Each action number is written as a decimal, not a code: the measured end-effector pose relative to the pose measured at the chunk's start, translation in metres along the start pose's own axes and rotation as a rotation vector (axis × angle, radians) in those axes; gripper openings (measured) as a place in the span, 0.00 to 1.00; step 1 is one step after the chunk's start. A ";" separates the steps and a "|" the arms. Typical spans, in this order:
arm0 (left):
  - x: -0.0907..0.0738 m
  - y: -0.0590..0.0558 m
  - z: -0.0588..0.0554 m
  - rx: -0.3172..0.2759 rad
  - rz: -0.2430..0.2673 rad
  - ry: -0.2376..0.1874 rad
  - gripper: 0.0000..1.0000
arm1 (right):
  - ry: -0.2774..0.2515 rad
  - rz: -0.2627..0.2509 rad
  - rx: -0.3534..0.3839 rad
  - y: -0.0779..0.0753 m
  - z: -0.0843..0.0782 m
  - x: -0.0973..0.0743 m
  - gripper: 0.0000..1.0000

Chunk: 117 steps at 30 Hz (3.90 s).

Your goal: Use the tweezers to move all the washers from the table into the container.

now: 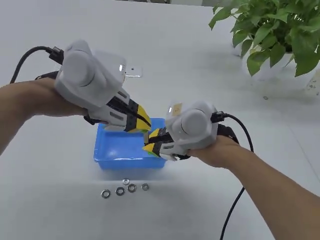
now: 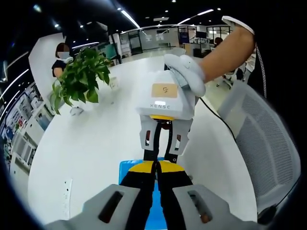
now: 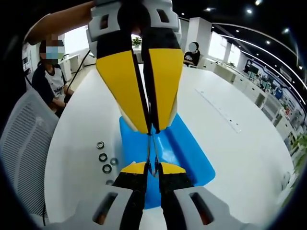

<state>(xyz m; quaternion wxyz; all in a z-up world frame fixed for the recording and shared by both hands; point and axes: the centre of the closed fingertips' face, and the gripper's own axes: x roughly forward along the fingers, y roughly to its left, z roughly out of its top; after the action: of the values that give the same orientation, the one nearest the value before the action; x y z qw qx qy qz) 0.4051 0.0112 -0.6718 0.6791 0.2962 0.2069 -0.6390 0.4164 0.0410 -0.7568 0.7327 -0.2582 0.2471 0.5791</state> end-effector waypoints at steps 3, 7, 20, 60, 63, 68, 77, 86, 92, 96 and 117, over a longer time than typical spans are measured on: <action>0.003 0.003 -0.004 -0.006 -0.003 0.004 0.06 | 0.004 0.006 0.010 -0.002 -0.003 0.004 0.11; 0.008 0.005 -0.009 -0.014 -0.008 0.007 0.06 | 0.009 0.017 0.026 -0.004 -0.007 0.009 0.11; 0.013 0.008 -0.018 -0.031 -0.013 0.015 0.05 | 0.023 0.042 0.045 -0.005 -0.015 0.017 0.11; -0.003 0.003 -0.004 -0.024 -0.009 0.011 0.05 | -0.004 0.019 0.016 0.000 0.000 0.002 0.11; -0.005 0.002 -0.001 -0.018 -0.008 0.011 0.05 | -0.009 0.010 0.011 0.001 0.003 -0.001 0.11; -0.010 -0.001 0.005 -0.008 -0.008 0.011 0.05 | -0.018 -0.001 0.007 0.002 0.007 -0.006 0.11; -0.018 -0.008 0.011 0.003 -0.007 0.010 0.05 | -0.025 -0.016 -0.010 0.009 0.015 -0.014 0.11; -0.024 -0.015 0.016 0.013 -0.008 0.013 0.05 | -0.034 -0.027 -0.023 0.016 0.020 -0.019 0.12; -0.025 -0.022 0.017 0.019 -0.013 0.022 0.05 | -0.034 -0.027 -0.029 0.022 0.020 -0.022 0.12; -0.025 -0.027 0.017 0.021 -0.018 0.027 0.05 | -0.032 -0.026 -0.031 0.027 0.020 -0.023 0.12; -0.014 -0.058 0.002 0.015 -0.054 0.055 0.05 | -0.020 0.005 -0.018 0.057 0.002 -0.015 0.12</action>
<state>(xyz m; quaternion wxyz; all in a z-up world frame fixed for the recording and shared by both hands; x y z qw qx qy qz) 0.3463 0.0198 -0.6684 0.6534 0.3131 0.2288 -0.6501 0.3581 0.0427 -0.7512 0.7312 -0.2585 0.2352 0.5859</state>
